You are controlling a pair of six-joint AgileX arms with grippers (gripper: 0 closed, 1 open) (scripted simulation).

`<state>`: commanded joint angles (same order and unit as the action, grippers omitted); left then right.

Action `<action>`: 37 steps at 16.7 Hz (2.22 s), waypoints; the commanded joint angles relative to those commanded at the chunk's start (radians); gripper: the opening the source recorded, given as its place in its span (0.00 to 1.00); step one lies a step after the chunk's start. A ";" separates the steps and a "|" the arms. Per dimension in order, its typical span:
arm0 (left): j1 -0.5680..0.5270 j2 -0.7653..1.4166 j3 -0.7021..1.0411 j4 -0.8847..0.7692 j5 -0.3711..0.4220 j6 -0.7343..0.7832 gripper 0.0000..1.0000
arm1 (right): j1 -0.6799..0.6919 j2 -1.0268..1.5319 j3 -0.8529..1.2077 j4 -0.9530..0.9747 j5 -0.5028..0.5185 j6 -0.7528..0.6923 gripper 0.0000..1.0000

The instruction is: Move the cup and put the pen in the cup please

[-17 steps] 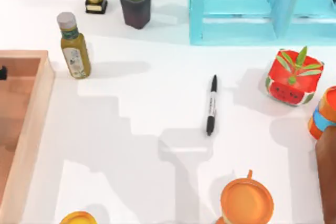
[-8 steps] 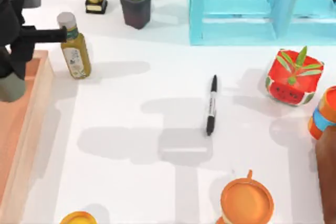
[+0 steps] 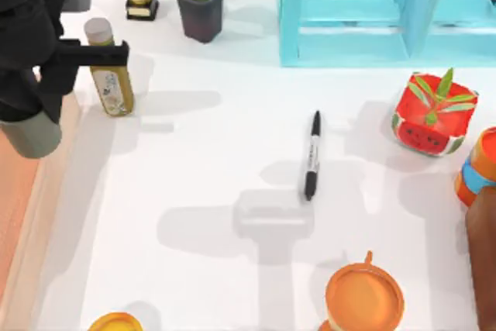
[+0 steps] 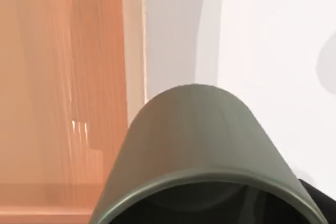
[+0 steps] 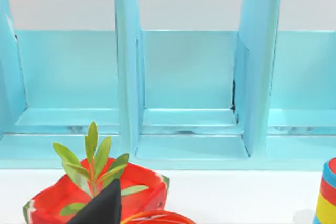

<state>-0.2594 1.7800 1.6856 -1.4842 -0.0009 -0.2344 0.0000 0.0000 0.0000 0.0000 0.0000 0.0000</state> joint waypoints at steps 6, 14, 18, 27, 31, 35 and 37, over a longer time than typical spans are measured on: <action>-0.112 0.100 -0.034 0.143 -0.012 -0.110 0.00 | 0.000 0.000 0.000 0.000 0.000 0.000 1.00; -0.222 0.199 -0.068 0.287 -0.024 -0.221 0.00 | 0.000 0.000 0.000 0.000 0.000 0.000 1.00; -0.214 0.203 -0.106 0.325 -0.022 -0.214 0.00 | 0.000 0.000 0.000 0.000 0.000 0.000 1.00; -0.205 0.225 -0.211 0.456 -0.023 -0.203 0.00 | 0.000 0.000 0.000 0.000 0.000 0.000 1.00; -0.205 0.225 -0.211 0.456 -0.023 -0.203 0.30 | 0.000 0.000 0.000 0.000 0.000 0.000 1.00; -0.205 0.225 -0.211 0.456 -0.023 -0.203 0.60 | 0.000 0.000 0.000 0.000 0.000 0.000 1.00; -0.205 0.225 -0.211 0.456 -0.023 -0.203 0.75 | 0.000 0.000 0.000 0.000 0.000 0.000 1.00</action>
<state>-0.4647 2.0047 1.4750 -1.0278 -0.0243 -0.4377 0.0000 0.0000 0.0000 0.0000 0.0000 0.0000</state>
